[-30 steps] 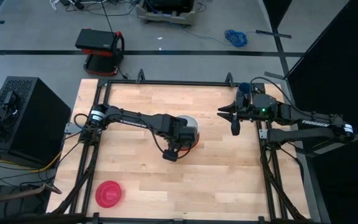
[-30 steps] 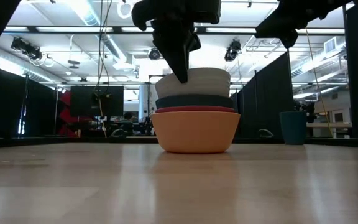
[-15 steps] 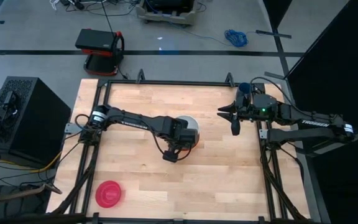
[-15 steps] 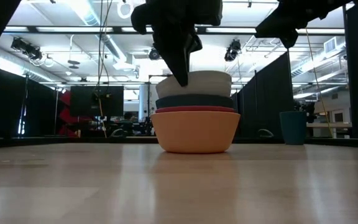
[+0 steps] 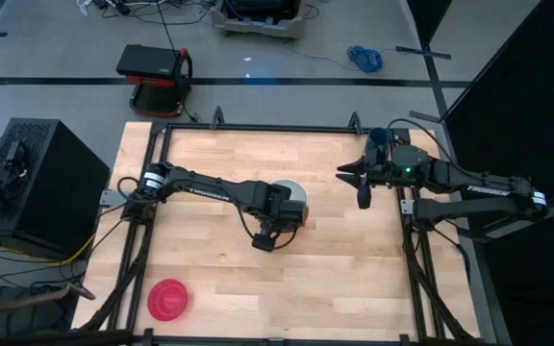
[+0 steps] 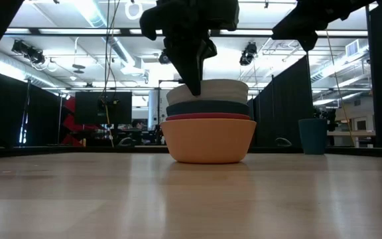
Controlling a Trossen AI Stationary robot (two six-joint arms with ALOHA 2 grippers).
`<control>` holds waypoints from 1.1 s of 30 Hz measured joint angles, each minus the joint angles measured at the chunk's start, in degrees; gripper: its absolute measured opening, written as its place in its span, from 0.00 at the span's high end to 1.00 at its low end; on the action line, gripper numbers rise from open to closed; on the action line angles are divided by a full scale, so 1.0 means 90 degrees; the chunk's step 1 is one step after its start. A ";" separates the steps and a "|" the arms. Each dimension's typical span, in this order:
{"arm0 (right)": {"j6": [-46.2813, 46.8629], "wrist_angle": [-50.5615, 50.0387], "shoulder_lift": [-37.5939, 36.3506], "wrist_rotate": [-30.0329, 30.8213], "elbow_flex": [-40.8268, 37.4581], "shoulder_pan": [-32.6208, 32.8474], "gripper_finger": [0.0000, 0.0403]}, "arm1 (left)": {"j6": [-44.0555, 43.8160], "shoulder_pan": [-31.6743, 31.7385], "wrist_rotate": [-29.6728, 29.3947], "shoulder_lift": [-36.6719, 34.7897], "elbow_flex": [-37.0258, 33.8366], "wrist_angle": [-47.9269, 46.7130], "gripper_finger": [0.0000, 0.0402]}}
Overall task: Nest bowls inside each other
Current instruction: Stack the white bowl on top of the blue bowl
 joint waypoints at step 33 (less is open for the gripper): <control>0.0104 0.0009 -0.0002 0.0018 -0.0002 -0.0001 0.78 | -0.0009 0.0003 -0.0109 0.0277 0.0061 0.0054 0.95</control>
